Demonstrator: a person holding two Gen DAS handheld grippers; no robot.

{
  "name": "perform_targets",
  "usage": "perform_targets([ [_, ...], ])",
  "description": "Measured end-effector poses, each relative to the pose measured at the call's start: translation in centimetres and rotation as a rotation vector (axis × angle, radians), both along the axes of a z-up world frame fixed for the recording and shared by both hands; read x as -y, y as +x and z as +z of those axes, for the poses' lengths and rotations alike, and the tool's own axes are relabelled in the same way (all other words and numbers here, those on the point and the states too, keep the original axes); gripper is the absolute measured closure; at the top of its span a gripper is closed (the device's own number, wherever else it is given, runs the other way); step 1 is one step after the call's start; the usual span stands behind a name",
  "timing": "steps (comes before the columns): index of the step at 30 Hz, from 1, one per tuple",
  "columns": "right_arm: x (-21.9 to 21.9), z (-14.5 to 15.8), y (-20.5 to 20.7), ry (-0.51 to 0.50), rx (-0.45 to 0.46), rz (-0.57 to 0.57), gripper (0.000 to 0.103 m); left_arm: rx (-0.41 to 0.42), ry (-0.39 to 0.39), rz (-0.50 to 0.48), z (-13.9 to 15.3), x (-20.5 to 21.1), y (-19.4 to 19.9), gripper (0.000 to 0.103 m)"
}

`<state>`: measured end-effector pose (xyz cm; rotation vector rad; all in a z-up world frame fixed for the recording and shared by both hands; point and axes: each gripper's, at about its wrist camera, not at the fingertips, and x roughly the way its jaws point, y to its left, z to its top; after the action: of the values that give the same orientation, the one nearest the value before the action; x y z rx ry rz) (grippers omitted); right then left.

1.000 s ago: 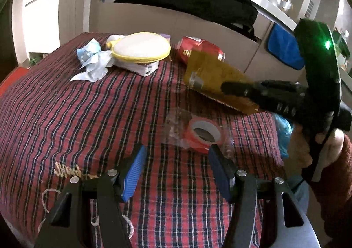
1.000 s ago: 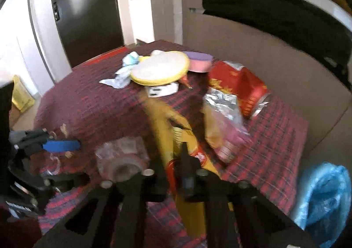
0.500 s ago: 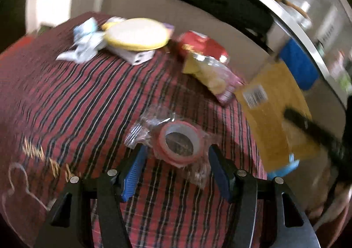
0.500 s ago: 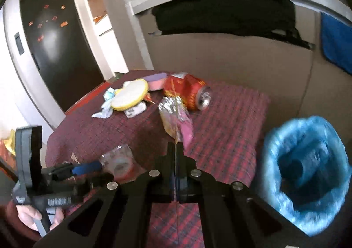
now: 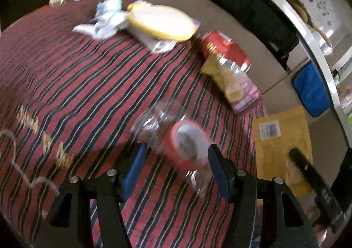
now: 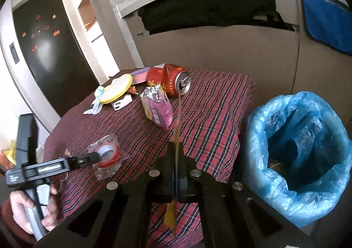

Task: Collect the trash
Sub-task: 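Grasp the tape roll in clear bag with the left tool while the right tool holds the card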

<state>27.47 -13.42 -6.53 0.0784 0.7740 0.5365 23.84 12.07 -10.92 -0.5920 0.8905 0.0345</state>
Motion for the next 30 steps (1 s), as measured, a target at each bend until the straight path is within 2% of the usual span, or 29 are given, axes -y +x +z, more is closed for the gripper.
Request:
perform_targets([
  [4,0.4,-0.4,-0.5,0.000,-0.016,0.000,0.103,0.025,-0.016,-0.058,0.7,1.1,2.6,0.046],
  [8,0.5,-0.9,-1.1,-0.016,-0.032,0.008,0.103,0.063,0.002,-0.095,1.6,2.1,4.0,0.061],
  [11,0.5,-1.0,-1.3,-0.027,-0.033,0.010,0.102,0.060,0.018,-0.144,1.6,3.2,4.5,0.068],
  [13,0.6,-1.1,-1.3,-0.025,-0.036,0.010,0.102,0.053,0.026,-0.205,1.3,4.2,4.3,0.068],
  [16,0.7,-1.2,-1.2,-0.020,-0.041,0.009,0.102,0.043,0.037,-0.247,1.0,5.1,4.3,0.068],
  [18,0.6,-1.1,-1.2,-0.023,-0.039,0.010,0.102,0.011,0.006,-0.276,0.5,5.5,4.8,0.069],
  [20,0.5,-1.1,-1.2,-0.023,-0.038,0.014,0.102,0.004,-0.035,-0.293,0.4,5.5,4.9,0.079],
  [24,0.5,-1.8,-1.2,-0.028,-0.065,0.007,0.102,0.059,-0.053,-0.285,1.6,4.6,4.2,0.080],
  [27,0.5,-2.6,-1.1,-0.005,-0.106,0.011,0.101,0.049,-0.080,-0.305,1.6,4.0,4.0,0.080],
  [30,0.1,-3.5,-1.2,0.015,-0.138,0.026,0.101,0.034,-0.064,-0.317,1.2,3.6,3.8,0.077],
])
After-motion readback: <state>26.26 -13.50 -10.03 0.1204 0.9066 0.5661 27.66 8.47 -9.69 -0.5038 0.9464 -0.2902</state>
